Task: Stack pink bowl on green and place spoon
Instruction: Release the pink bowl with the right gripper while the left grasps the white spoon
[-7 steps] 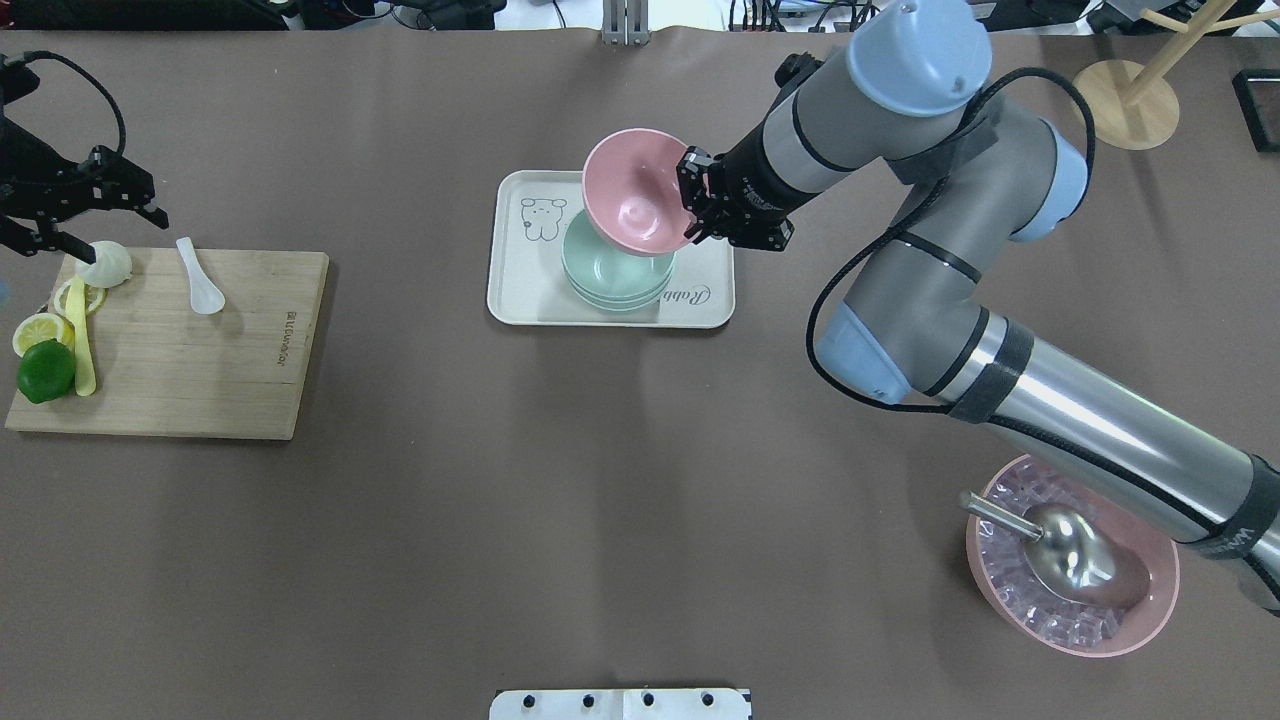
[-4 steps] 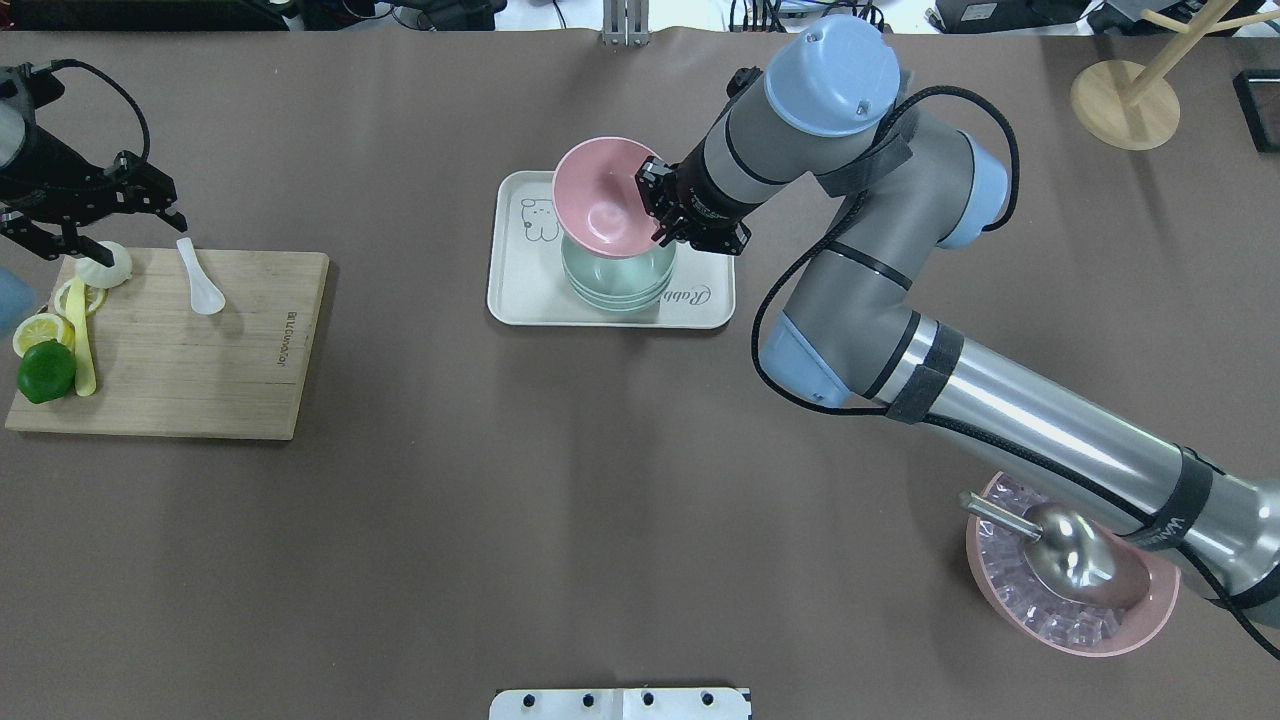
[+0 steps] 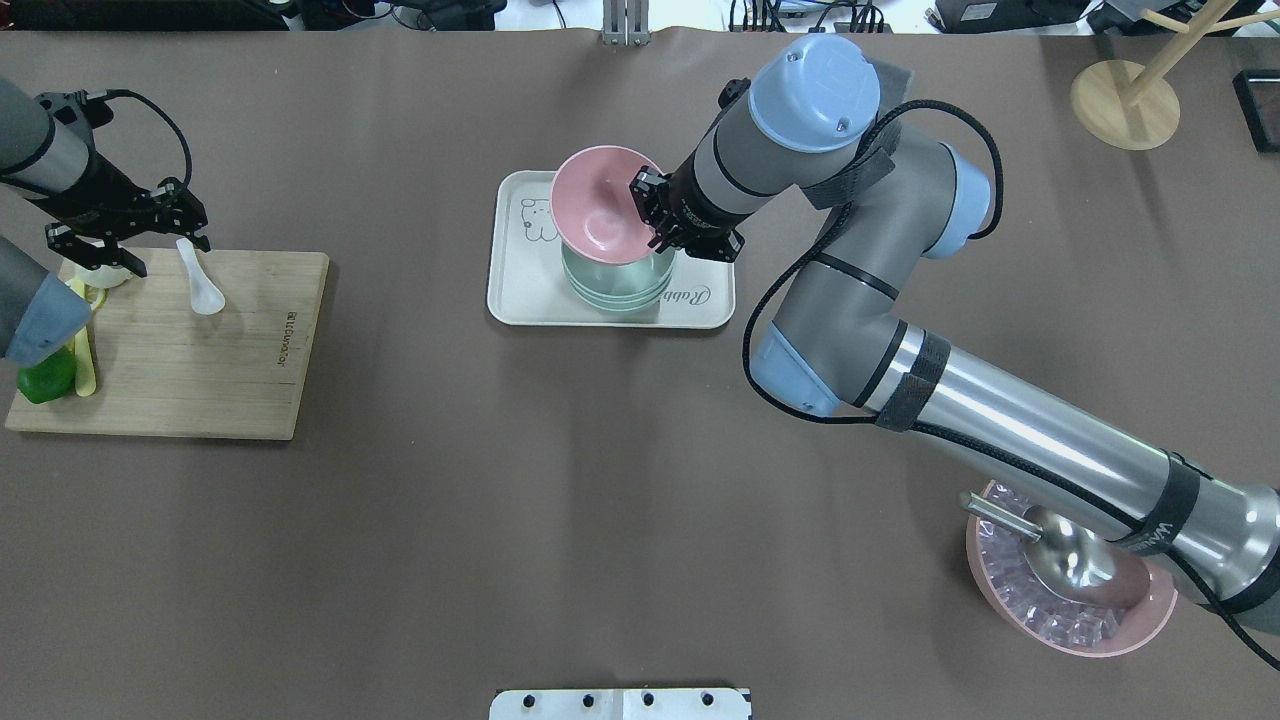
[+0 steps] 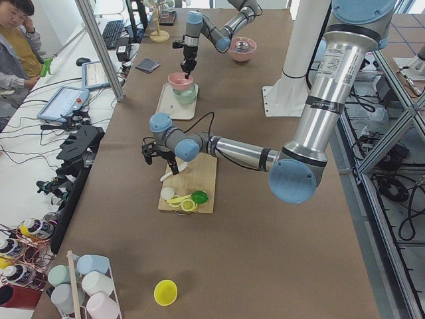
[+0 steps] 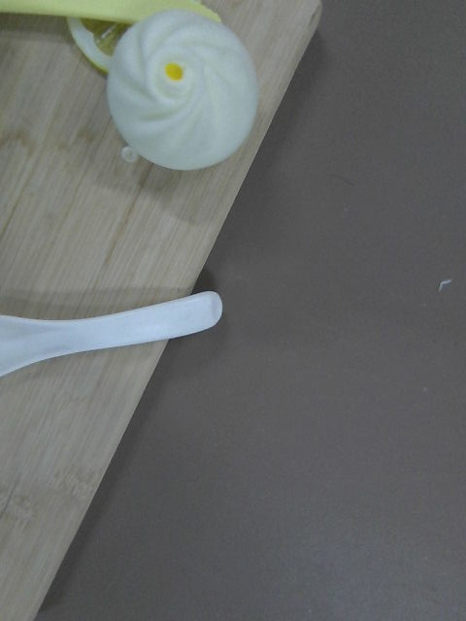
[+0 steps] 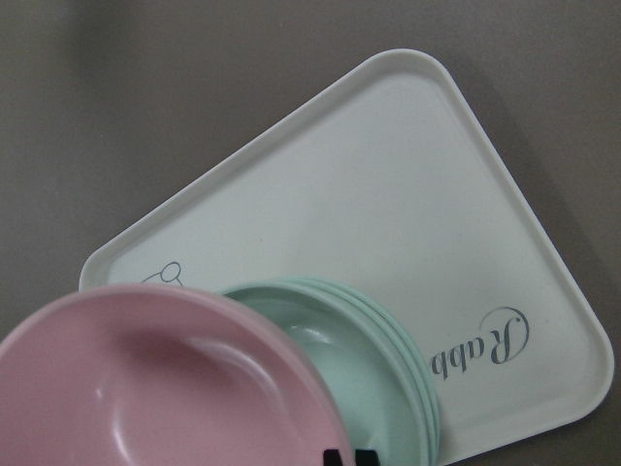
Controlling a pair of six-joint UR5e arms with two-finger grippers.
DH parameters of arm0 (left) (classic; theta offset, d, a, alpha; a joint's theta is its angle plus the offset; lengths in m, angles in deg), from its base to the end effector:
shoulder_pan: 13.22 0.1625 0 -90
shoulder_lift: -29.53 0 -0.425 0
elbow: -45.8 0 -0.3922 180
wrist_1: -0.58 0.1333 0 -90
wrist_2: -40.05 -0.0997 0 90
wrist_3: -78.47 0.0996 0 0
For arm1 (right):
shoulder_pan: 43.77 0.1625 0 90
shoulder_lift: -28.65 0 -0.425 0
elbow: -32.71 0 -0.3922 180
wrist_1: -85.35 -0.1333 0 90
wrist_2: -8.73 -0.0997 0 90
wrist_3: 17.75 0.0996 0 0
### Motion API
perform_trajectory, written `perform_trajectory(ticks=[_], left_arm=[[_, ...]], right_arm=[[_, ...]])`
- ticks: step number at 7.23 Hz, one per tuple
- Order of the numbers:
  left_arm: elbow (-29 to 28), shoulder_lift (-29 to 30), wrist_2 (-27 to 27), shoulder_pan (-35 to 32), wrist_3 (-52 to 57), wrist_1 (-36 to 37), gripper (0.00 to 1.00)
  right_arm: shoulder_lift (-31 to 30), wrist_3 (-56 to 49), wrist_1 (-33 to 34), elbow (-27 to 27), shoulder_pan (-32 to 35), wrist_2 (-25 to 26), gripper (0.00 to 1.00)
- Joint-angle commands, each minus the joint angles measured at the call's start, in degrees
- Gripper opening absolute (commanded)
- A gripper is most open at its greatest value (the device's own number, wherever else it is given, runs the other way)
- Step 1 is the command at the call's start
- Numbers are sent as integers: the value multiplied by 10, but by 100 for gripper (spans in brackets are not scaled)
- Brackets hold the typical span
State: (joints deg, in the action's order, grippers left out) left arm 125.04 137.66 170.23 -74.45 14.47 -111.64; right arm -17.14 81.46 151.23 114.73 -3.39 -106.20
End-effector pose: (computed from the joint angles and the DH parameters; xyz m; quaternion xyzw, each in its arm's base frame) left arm 0.2502 -0.5990 0.5330 -0.0750 0.4027 -0.1912 0.8920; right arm -0.5050 -0.5493 0.1934 -0.0479 -0.5229 0.2555 0.8118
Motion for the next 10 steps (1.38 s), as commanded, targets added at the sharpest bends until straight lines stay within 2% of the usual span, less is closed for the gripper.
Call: perform_trajectory(ticks=[1, 2, 3, 4, 5, 6, 9, 10], left_arm=[[-42, 6, -2, 17, -1, -40, 69], [-47, 11, -3, 23, -1, -41, 63], [-48, 11, -4, 24, -1, -41, 44], [-48, 12, -4, 24, -2, -41, 0], [-46, 17, -3, 24, -3, -38, 0], [-43, 26, -1, 23, -15, -35, 0], [-24, 86, 7, 24, -108, -29, 0], [-1, 103, 31, 28, -150, -31, 0]], right_arm=[[2, 13, 5, 0, 0, 2, 49], [1, 7, 2, 2, 0, 2, 99], [-3, 2, 5, 16, 11, -5, 100], [-24, 0, 7, 49, 36, -38, 100], [-46, -2, 7, 73, 71, -86, 100], [-67, -22, 6, 88, 87, -106, 100], [-83, -35, 6, 98, 102, -115, 100], [-110, -51, 6, 117, 117, -128, 100]])
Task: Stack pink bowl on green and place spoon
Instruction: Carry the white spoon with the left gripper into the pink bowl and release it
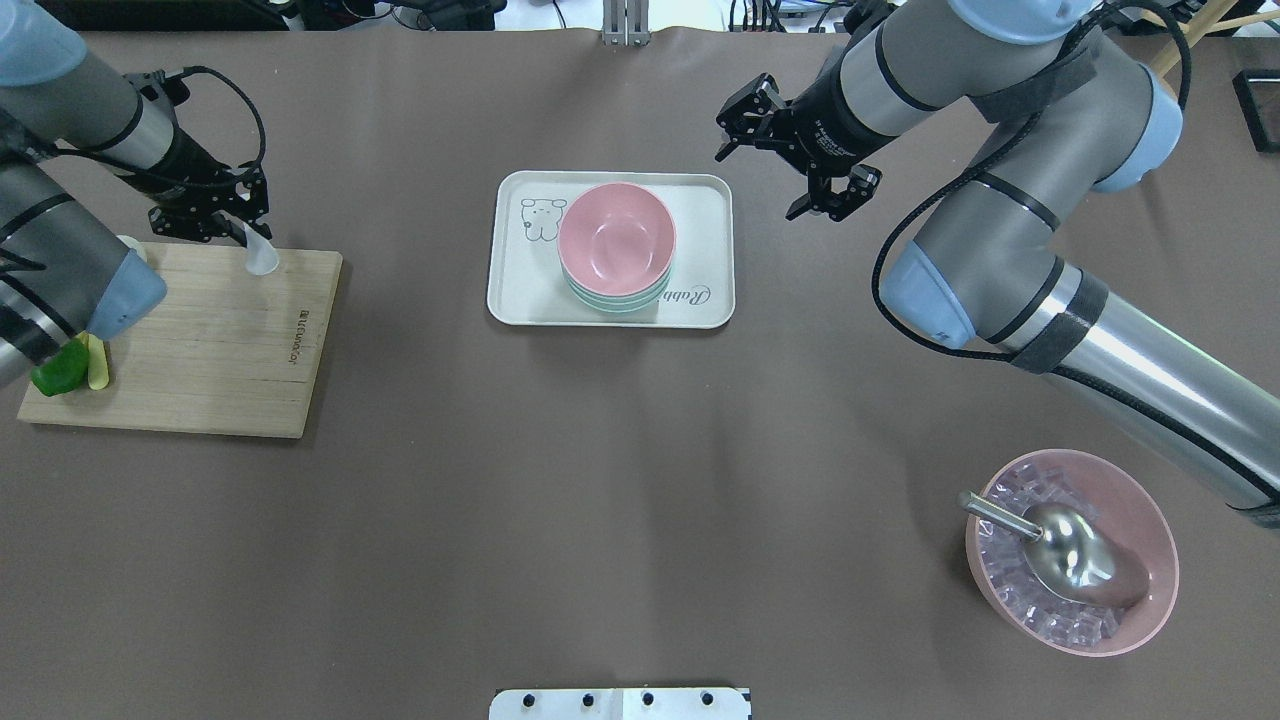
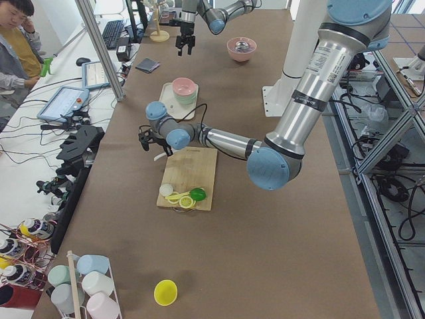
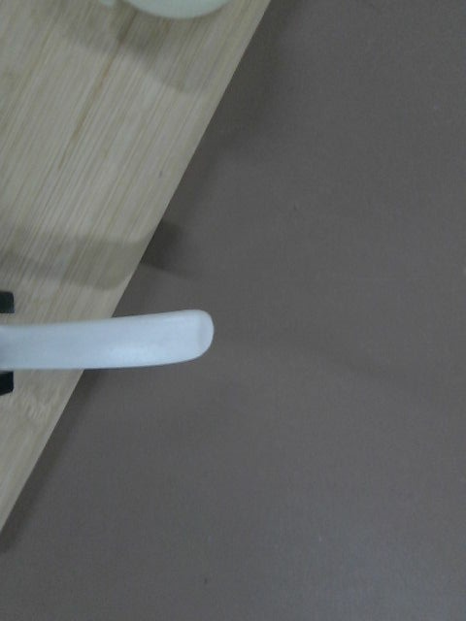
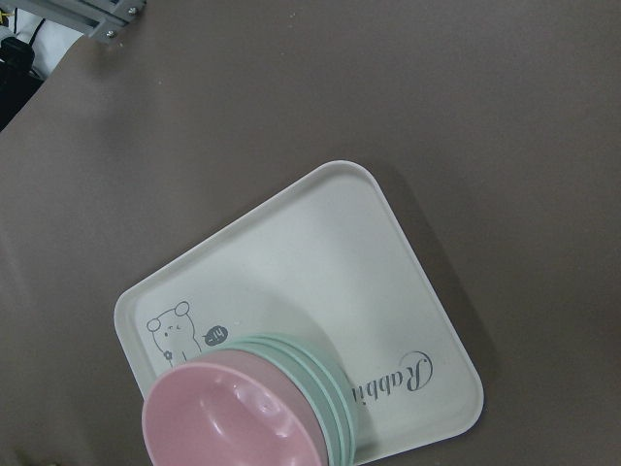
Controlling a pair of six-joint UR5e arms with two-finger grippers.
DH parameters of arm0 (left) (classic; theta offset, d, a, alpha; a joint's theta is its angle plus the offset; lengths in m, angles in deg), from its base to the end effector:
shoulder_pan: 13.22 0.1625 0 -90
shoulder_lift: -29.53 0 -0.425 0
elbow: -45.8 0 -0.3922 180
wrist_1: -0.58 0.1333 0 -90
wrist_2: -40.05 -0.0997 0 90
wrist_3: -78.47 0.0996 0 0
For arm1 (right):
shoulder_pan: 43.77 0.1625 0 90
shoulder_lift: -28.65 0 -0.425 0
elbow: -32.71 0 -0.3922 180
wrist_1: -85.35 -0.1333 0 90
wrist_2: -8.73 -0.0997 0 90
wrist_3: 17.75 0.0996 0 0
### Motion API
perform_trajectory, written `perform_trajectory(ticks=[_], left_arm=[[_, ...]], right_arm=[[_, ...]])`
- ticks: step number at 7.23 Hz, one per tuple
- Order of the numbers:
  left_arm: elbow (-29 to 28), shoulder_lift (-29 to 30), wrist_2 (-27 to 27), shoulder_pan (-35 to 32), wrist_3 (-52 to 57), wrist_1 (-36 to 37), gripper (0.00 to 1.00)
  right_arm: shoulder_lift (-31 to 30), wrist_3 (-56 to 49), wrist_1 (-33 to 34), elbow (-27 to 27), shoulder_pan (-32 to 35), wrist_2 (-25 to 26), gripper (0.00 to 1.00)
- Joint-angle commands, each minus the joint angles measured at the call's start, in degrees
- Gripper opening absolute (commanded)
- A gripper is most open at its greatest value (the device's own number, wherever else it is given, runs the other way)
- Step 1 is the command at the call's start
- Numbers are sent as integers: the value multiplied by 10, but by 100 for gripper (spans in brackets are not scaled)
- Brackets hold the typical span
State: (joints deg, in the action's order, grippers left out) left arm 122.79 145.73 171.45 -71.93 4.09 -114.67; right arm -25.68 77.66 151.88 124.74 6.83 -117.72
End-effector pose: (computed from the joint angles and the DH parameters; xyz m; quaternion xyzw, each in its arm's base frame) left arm 0.3028 -0.6281 0.4509 -0.0799 0.4470 -0.2161 0.8643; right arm -0.3721 -0.5697 0.2192 -0.0629 -0.5496 0.2434 0.7967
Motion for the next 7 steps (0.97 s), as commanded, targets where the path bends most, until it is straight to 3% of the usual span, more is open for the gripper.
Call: perform_trajectory(ticks=[1, 4, 5, 6, 7], left_arm=[[27, 67, 27, 24, -112, -1, 0], [26, 201, -17, 113, -252, -1, 0], [21, 232, -87, 153, -293, -3, 0], [4, 259, -120, 166, -298, -4, 0], [-8, 264, -123, 166, -297, -8, 30]], right_arm=[[-65, -66, 0, 35, 45, -39, 100], [-167, -246, 0, 42, 135, -106, 100], [-178, -264, 0, 35, 138, -105, 100], [-185, -274, -1, 33, 137, -100, 100], [-192, -276, -2, 34, 138, -100, 100]])
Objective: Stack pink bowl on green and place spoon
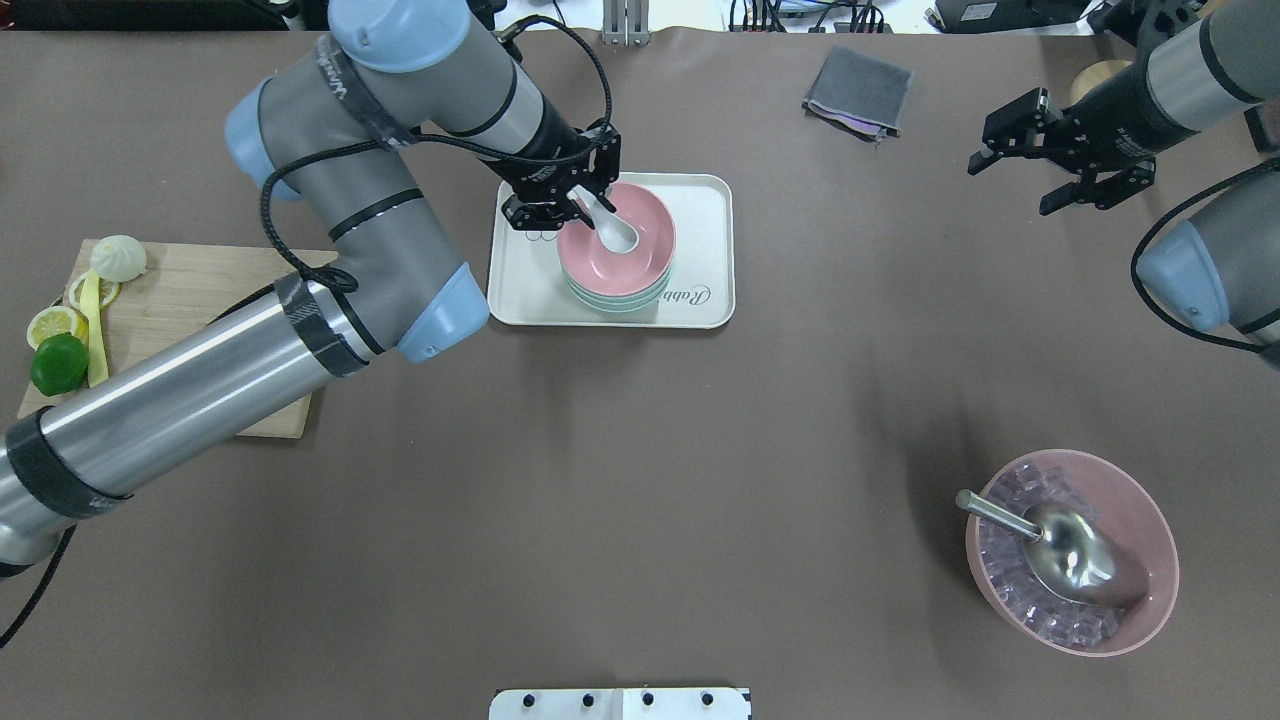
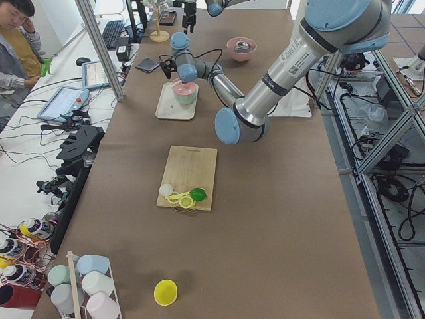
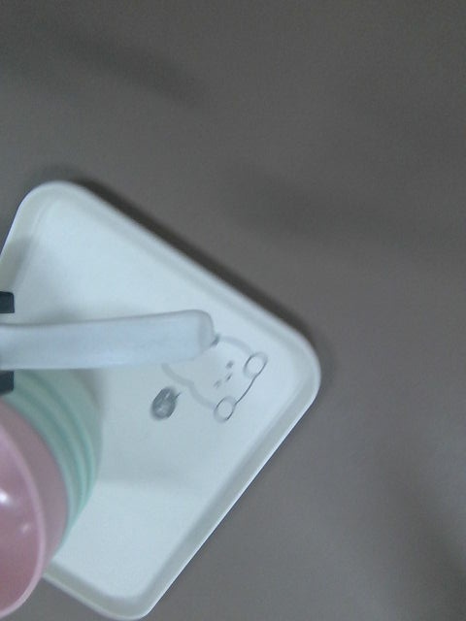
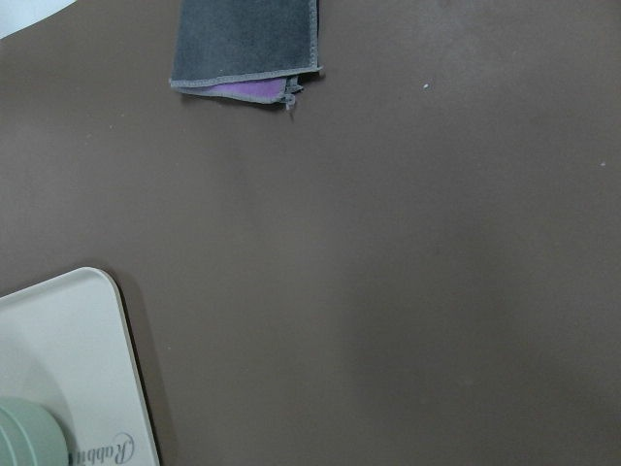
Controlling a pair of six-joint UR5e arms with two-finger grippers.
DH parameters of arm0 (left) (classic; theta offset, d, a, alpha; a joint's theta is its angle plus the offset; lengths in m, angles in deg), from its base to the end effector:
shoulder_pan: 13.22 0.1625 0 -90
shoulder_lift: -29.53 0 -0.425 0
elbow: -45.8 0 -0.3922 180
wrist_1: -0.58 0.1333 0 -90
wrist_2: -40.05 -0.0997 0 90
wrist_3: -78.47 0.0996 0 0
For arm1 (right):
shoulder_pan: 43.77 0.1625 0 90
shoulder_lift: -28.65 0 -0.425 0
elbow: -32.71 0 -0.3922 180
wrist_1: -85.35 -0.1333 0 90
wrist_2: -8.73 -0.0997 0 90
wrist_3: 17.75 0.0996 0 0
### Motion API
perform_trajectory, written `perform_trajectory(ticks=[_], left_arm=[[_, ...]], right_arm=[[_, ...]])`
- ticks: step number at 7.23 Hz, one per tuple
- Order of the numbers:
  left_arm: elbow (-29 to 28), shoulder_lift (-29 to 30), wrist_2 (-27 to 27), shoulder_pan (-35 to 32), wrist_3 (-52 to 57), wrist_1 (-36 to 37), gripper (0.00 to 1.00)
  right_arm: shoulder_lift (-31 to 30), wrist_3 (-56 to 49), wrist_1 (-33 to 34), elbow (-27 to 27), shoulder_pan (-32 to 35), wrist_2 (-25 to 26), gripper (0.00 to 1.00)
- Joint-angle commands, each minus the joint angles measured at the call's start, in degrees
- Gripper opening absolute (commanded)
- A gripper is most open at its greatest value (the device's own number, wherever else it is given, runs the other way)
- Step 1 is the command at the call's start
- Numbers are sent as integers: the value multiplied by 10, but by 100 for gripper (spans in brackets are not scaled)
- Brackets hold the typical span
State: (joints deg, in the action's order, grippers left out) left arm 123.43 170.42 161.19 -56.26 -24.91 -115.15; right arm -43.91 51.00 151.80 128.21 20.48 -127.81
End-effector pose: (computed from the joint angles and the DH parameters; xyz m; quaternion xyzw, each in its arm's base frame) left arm 0.4972 -0.5763 0.1336 -0.0886 0.5534 -0.2599 0.7864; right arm -0.2087 -0.5731 0.3900 -0.0205 -0.5126 0.1643 0.8425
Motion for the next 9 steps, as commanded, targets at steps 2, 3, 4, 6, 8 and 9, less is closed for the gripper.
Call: perform_trajectory(ticks=[2, 3, 4, 6, 8, 9], left_arm=[[-18, 13, -44, 7, -1, -5, 98], [-18, 10, -45, 5, 0, -5, 98], [-13, 8, -44, 1, 2, -5, 98], [-5, -1, -39, -15, 3, 0, 98], [89, -106, 17, -56, 67, 6, 98], [161, -196, 18, -71, 144, 6, 98]], right_arm=[[-10, -9, -1, 3, 4, 0, 100], [-11, -8, -1, 5, 8, -2, 100], [-11, -8, -1, 6, 10, -3, 100], [-12, -9, -1, 6, 16, -4, 100], [-31, -41, 0, 6, 33, -5, 100], [-64, -108, 0, 6, 56, -5, 100]])
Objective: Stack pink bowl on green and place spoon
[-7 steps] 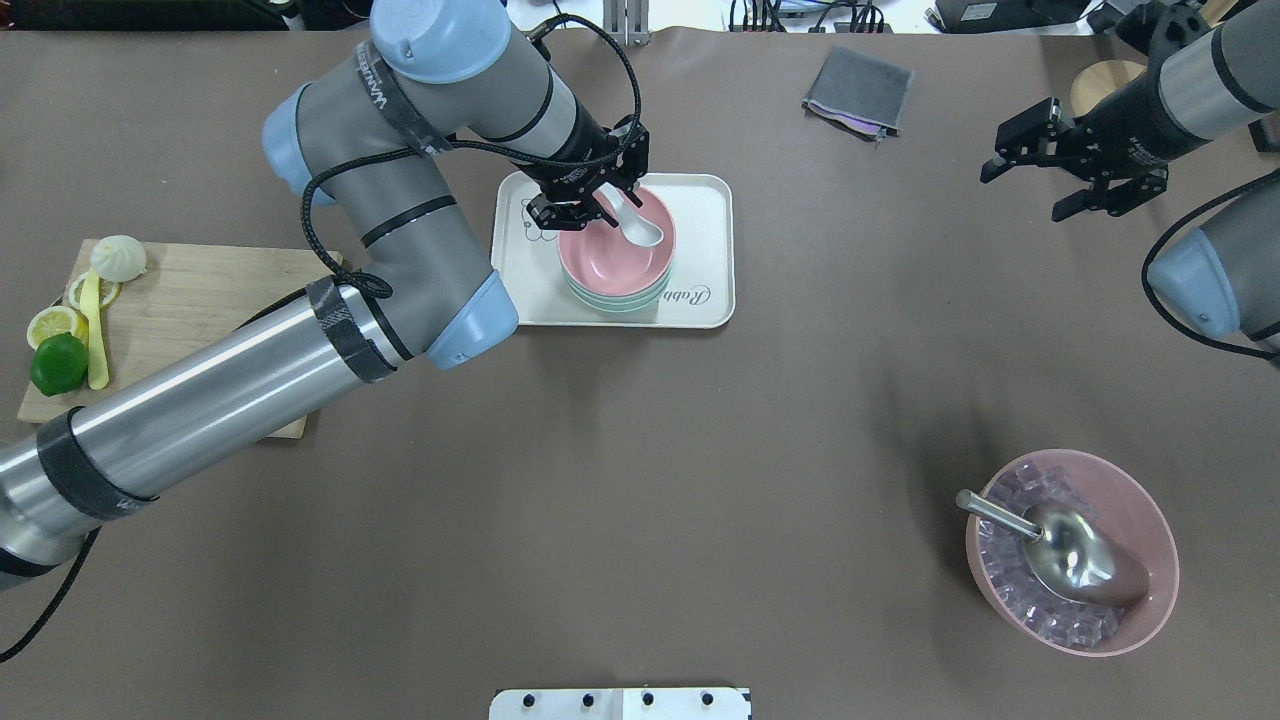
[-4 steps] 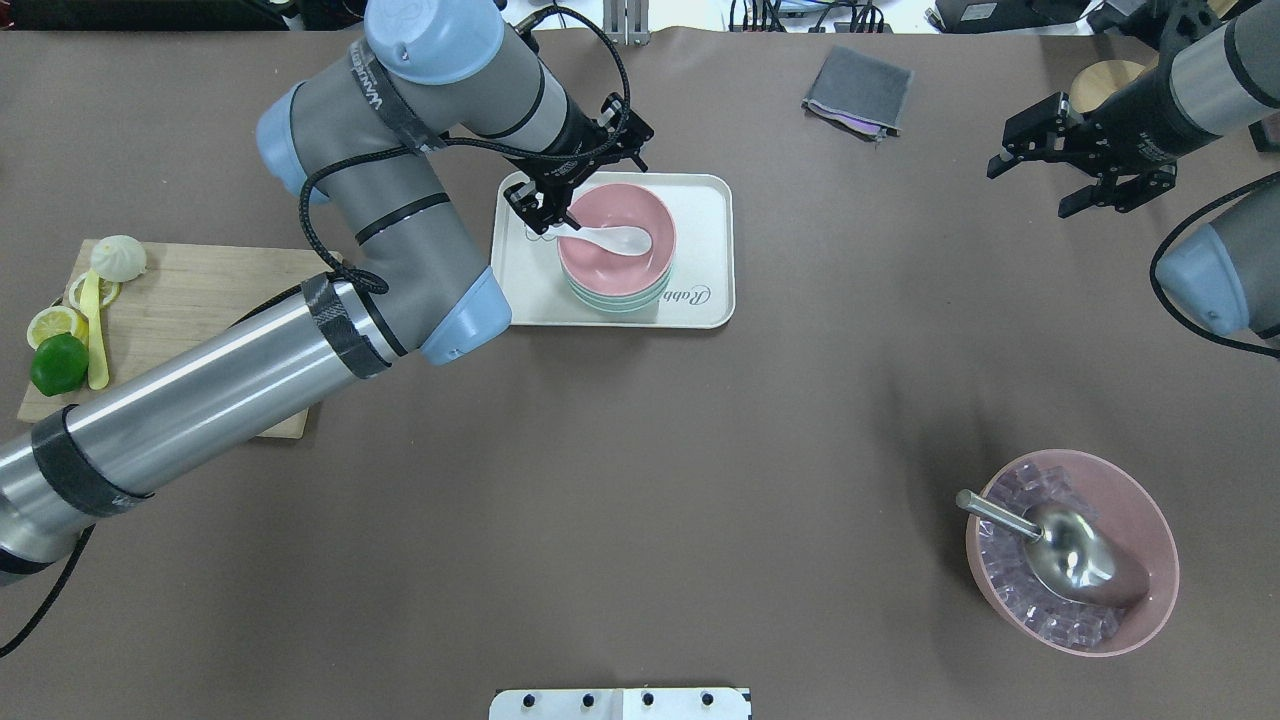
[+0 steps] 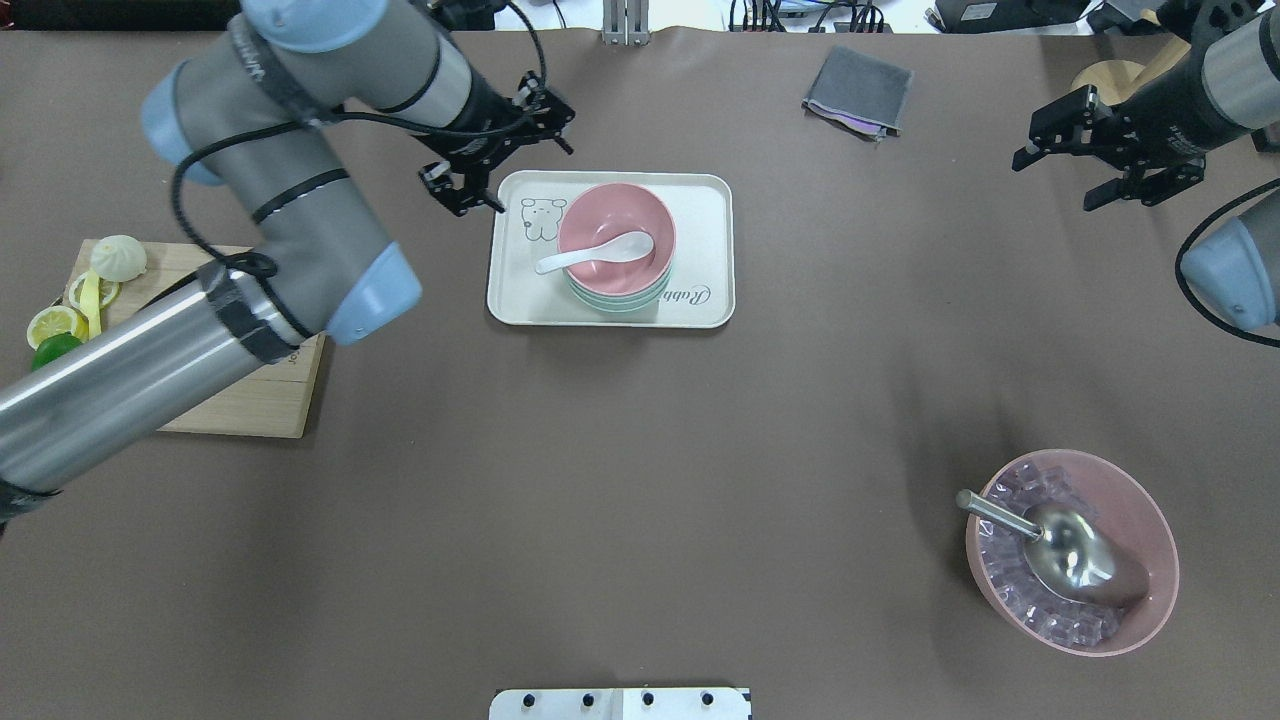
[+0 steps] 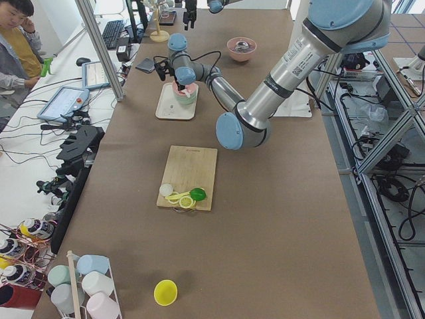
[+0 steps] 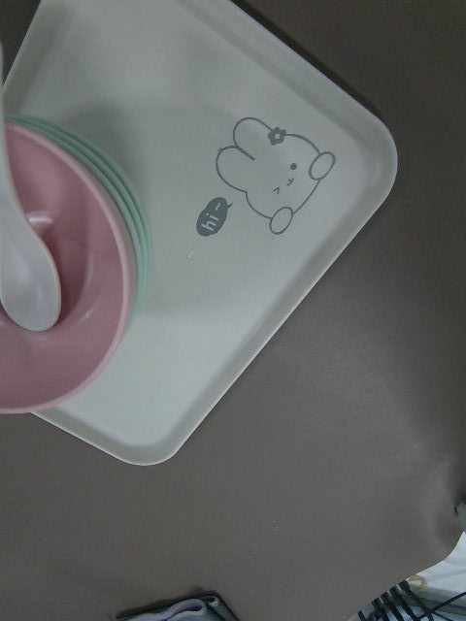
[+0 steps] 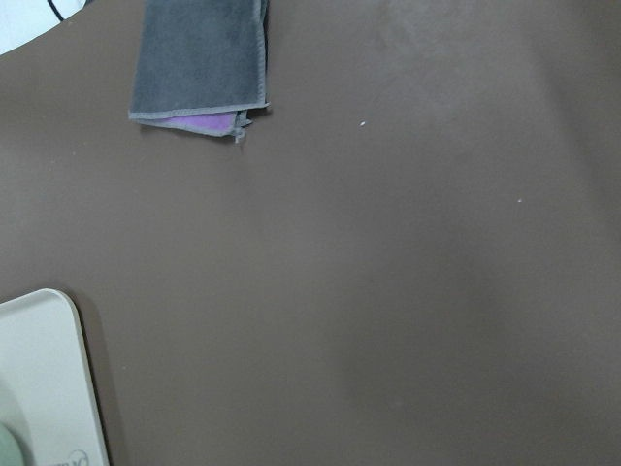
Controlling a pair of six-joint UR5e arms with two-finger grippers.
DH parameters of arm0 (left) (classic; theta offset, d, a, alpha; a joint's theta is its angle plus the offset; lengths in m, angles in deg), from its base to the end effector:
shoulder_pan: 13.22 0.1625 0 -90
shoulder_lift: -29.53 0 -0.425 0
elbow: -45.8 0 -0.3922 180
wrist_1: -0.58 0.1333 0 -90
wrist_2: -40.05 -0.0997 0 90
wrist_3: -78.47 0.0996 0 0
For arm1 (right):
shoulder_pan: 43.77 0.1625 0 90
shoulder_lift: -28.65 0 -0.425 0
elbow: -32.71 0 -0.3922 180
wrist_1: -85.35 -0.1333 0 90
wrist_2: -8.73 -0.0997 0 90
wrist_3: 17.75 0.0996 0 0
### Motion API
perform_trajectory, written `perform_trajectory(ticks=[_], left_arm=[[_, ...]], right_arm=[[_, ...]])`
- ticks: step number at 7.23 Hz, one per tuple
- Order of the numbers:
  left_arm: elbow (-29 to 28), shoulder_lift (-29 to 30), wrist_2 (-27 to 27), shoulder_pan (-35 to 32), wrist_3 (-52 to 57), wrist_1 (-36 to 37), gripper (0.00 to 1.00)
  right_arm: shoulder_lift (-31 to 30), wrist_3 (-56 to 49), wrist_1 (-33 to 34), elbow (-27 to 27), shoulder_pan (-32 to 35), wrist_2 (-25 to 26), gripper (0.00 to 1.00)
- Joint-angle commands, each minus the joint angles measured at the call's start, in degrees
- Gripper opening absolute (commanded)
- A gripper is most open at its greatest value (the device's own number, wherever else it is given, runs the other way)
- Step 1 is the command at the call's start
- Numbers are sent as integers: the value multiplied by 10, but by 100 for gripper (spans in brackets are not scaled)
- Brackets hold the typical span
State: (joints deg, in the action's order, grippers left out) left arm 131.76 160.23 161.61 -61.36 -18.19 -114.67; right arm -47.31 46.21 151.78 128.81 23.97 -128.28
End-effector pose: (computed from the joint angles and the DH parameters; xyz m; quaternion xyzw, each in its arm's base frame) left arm 0.4157 -0.5856 0.2025 -0.0428 0.5455 -0.2556 0.7970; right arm -0.1677 -0.5692 0.4200 -0.0038 -0.5035 0.1642 0.8482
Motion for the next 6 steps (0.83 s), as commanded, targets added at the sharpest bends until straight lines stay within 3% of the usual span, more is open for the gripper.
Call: perform_trajectory(ticks=[1, 3, 4, 5, 6], left_arm=[[129, -173, 13, -41, 173, 5, 98], [190, -349, 16, -97, 429, 4, 98], [191, -404, 38, -157, 576, 6, 98], [157, -442, 91, -239, 711, 6, 98], [78, -452, 152, -334, 874, 6, 98]], right_arm=[[-77, -162, -1, 0, 48, 0, 100], [-118, -320, 1, -30, 103, 9, 100], [-132, -408, 0, -70, 135, 10, 100], [-131, -515, 1, -121, 171, 9, 100], [-128, -589, 2, -165, 204, 7, 100]])
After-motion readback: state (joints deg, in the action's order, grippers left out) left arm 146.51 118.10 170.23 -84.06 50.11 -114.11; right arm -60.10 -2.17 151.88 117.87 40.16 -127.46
